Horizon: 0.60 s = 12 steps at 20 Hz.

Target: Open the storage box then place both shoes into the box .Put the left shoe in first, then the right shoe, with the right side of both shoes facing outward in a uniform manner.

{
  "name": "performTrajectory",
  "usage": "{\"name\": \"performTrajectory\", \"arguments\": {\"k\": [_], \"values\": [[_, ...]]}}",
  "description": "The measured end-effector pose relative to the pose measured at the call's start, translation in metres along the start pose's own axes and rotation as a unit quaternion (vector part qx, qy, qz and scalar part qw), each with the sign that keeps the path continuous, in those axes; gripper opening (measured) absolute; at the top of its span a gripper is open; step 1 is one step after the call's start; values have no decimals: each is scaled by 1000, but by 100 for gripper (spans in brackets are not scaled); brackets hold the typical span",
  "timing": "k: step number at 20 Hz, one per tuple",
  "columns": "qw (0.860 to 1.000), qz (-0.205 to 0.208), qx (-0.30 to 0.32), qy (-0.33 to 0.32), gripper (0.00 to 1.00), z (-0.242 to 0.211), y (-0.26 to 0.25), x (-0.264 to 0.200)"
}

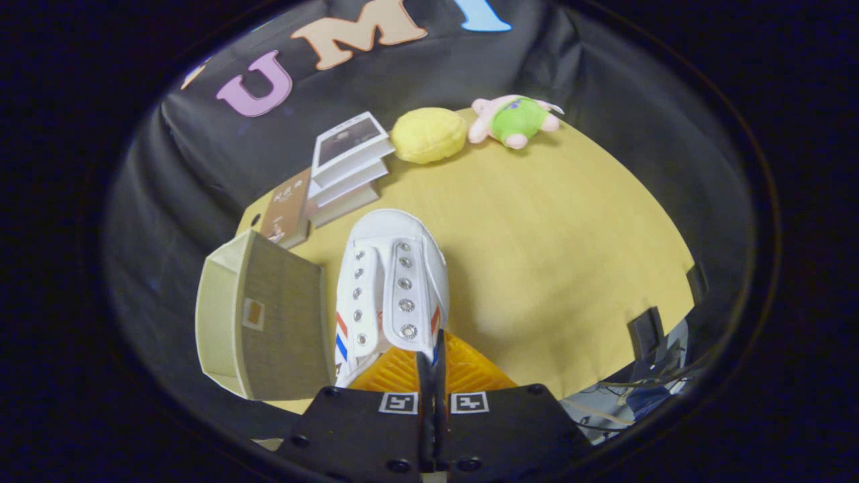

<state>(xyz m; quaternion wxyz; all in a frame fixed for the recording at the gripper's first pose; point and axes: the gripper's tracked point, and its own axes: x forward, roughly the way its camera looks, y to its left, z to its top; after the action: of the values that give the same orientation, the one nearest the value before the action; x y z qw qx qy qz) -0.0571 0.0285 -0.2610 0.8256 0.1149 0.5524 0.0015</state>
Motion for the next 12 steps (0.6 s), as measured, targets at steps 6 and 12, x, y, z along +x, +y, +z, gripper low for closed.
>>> {"name": "performTrajectory", "arguments": {"k": [6, 12], "values": [[998, 64, -17, -20, 4, 6, 123, -19], [995, 99, -14, -10, 4, -13, 207, -3]]}}
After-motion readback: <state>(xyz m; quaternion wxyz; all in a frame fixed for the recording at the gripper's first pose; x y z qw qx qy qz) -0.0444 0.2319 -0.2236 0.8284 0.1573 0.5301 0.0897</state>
